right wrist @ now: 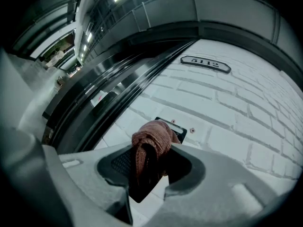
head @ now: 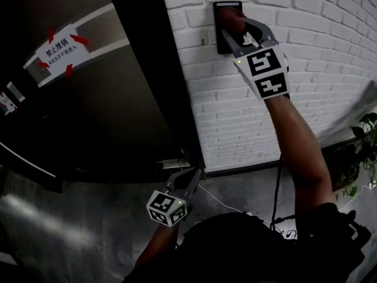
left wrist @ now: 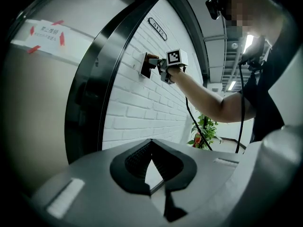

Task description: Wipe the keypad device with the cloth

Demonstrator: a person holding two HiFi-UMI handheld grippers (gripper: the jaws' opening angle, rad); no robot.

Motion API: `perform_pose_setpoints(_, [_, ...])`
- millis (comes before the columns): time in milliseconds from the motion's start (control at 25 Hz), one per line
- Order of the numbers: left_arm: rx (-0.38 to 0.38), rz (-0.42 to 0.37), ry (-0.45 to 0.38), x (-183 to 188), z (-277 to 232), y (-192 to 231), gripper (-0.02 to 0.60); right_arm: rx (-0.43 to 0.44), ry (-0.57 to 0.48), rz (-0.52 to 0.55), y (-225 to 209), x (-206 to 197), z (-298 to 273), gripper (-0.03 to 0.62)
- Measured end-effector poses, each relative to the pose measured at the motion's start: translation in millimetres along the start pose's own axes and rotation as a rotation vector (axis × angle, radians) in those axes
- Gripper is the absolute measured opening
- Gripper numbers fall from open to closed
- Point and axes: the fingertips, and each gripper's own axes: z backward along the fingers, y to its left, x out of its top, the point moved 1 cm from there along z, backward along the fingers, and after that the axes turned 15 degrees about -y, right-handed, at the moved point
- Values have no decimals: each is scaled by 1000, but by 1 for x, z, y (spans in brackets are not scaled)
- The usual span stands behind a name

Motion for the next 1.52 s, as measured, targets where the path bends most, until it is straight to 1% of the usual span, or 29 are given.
perform_pose_setpoints(360, [-12, -1, 1, 1, -3, -3, 17, 22, 34, -3, 17, -22, 12, 141])
perform_pose_setpoints(760, [-15, 0, 5, 0, -4, -4, 17, 30, 56, -16, 26, -34, 19, 141])
perform_pose_setpoints(1520, [-23, 1, 9, -1, 3, -8, 17, 57, 140, -79, 52, -70, 41, 141])
